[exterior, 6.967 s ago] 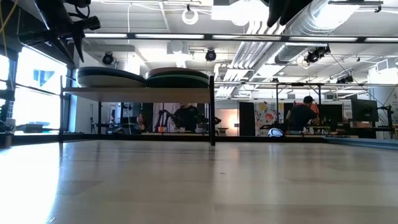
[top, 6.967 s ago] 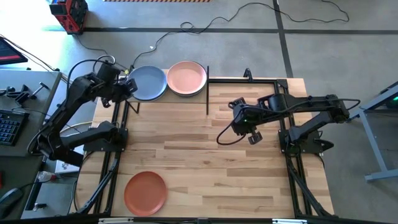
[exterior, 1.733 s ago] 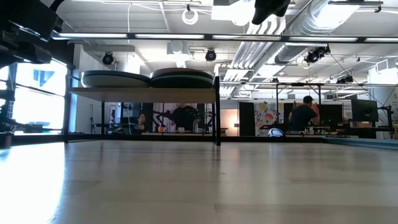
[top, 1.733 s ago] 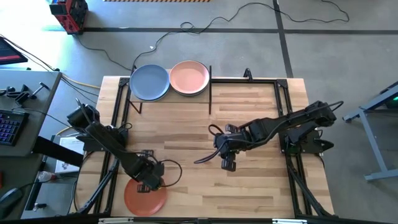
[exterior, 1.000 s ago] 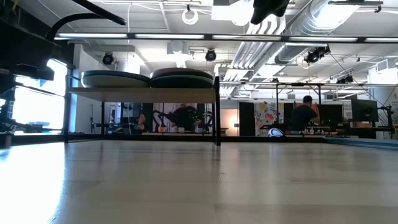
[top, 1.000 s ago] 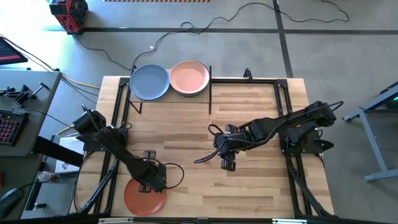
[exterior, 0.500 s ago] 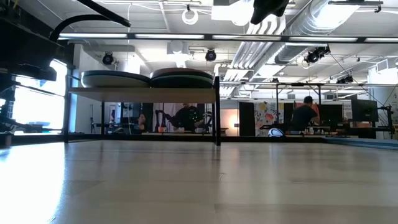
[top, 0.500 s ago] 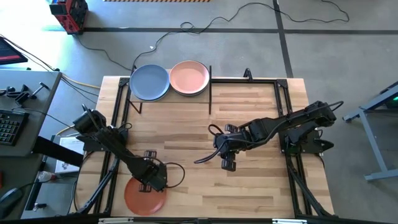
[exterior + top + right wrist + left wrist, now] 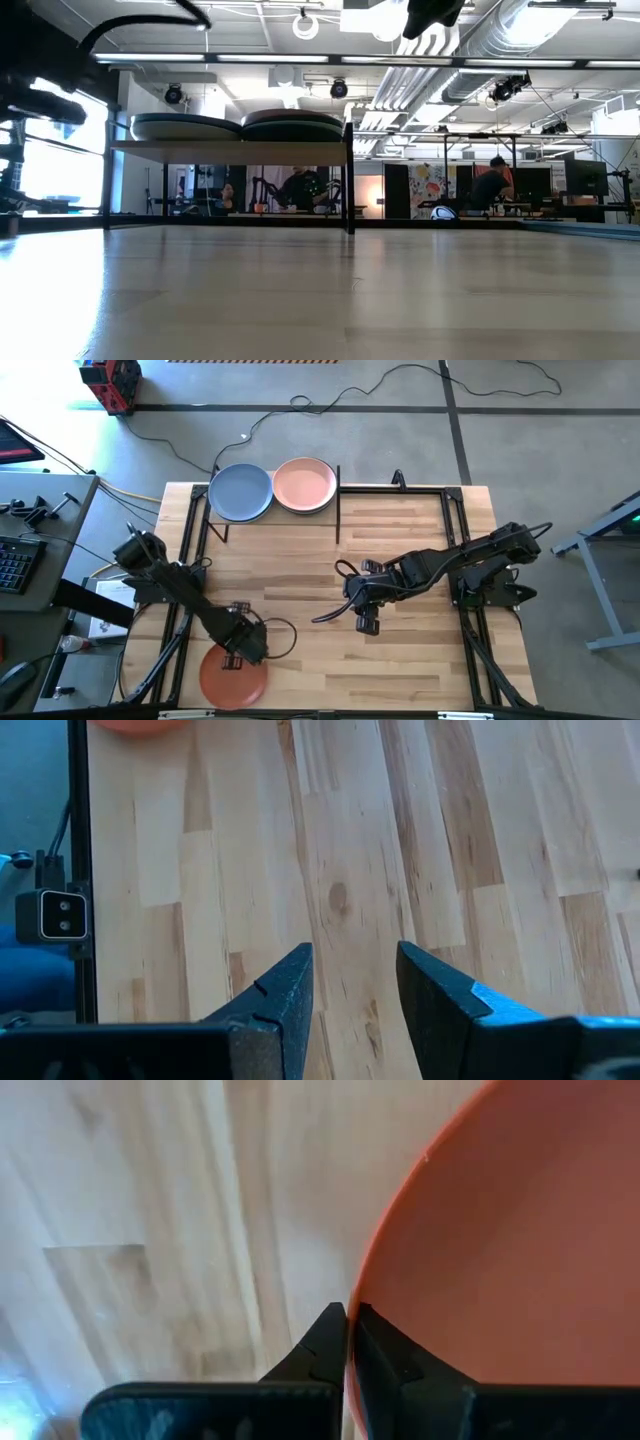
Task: Place and stack plates onto a shelf
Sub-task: Stack the orange plate on top of the blue plate on the shelf
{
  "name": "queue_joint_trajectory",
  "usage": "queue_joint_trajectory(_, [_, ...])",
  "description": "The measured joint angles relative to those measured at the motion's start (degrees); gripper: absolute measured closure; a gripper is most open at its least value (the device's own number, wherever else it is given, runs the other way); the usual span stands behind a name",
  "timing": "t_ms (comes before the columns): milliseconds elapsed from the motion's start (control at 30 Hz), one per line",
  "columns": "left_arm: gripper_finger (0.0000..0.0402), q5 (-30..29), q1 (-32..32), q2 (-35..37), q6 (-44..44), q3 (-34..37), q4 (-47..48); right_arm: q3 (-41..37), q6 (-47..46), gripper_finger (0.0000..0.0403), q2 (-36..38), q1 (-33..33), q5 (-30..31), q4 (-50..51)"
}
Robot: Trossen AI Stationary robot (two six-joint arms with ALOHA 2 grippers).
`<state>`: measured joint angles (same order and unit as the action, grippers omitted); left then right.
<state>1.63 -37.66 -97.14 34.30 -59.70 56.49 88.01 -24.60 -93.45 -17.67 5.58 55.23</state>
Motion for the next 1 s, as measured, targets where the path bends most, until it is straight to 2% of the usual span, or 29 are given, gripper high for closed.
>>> queue_joint_trajectory(467, [0.0401, -4.48, 8.62, 15.79, 6.24, 0.00, 2.58, 0.00, 0.00, 0.0279, 0.00, 0.00, 0.04, -0.23])
queue_joint_trajectory(600, [0.0401, -5.54, 12.45, 20.56, 8.95, 0.00, 5.42, 0.00, 0.00, 0.0279, 0.00, 0.00, 0.73, -0.25])
queue_joint_trajectory(800, [0.0401, -6.00, 19.77, 27.21, 11.87, 0.00, 8.69, 0.00, 0.51, 0.0279, 0.00, 0.41, 5.90, -0.25])
queue_joint_trajectory(1000, [0.0401, -5.99, 27.83, 33.19, 13.51, 0.00, 10.56, 0.00, 4.15, 0.0279, 0.00, 3.42, 6.34, -0.25])
